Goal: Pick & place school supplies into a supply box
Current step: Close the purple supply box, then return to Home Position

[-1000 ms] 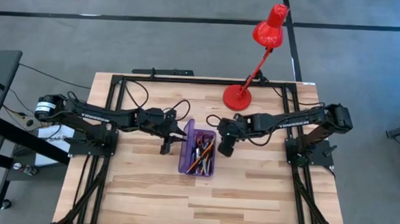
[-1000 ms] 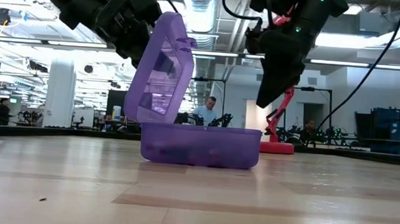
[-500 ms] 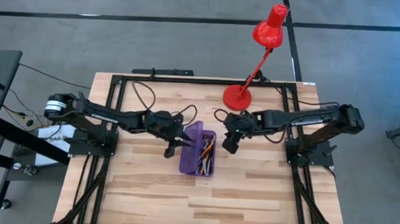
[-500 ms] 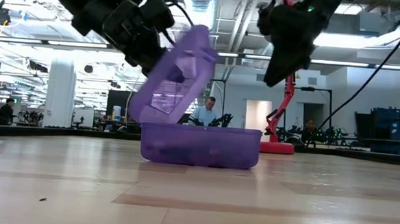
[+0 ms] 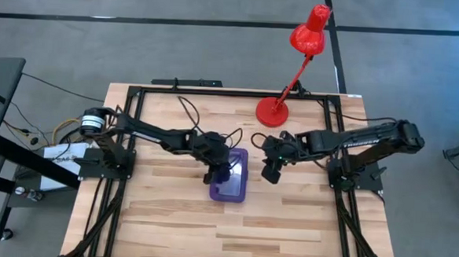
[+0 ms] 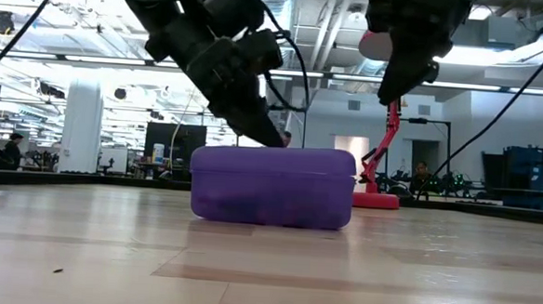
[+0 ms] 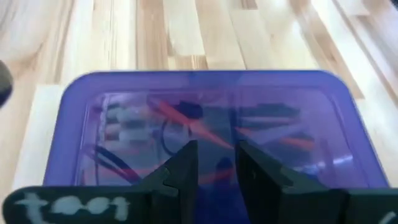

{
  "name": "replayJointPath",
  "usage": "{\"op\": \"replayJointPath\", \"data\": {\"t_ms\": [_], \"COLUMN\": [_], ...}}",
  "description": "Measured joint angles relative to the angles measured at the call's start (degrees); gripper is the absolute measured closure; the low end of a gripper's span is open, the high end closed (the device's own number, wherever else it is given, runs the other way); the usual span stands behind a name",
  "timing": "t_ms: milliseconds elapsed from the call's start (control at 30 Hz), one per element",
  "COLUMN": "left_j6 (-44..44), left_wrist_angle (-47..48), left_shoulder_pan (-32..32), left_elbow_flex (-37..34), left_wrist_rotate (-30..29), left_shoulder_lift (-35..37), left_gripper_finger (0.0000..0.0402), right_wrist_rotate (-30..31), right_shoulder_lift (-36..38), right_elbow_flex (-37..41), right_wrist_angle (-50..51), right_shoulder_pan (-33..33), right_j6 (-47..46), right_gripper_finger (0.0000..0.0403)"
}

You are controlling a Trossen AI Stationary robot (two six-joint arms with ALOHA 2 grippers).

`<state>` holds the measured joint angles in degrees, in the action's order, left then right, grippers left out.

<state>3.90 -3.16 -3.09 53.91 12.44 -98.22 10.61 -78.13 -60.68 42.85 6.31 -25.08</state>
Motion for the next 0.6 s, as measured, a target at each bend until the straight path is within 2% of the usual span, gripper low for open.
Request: {"op": "replayJointPath", "data": {"t_ms": [167, 233, 367, 467, 600], "left_j6": [-0.3, -1.0, -3.5, -3.7, -3.7], "left_wrist_angle": [1.3, 2.8, 3.5, 2.8, 4.5], "left_shoulder_pan": [-0.2, -0.7, -1.4, -1.0, -0.8], "left_elbow_flex": [0.4, 0.4, 0.4, 0.3, 0.4], "left_wrist_rotate": [-1.0, -1.2, -0.6, 3.1, 4.9], "left_shoulder_lift": [-0.4, -0.4, -0.3, 1.5, 6.4], "left_gripper_finger": [0.0308, 0.0308, 0.0308, 0.0308, 0.0308], "right_wrist_rotate": [-0.2, -0.3, -1.9, -1.9, -1.7], "right_shoulder_lift": [-2.4, -4.5, -9.2, -12.2, -13.1], "right_elbow_flex": [0.2, -0.3, 0.0, 0.1, 0.1], "right_wrist_angle": [-2.9, -8.0, -11.8, -12.3, -16.1], "right_shoulder_pan": [1.7, 2.3, 2.7, 2.7, 3.4], "right_j6": [1.2, 2.2, 4.0, 4.1, 5.2], "right_gripper_finger": [0.0297, 0.0297, 0.0297, 0.0297, 0.0297]}}
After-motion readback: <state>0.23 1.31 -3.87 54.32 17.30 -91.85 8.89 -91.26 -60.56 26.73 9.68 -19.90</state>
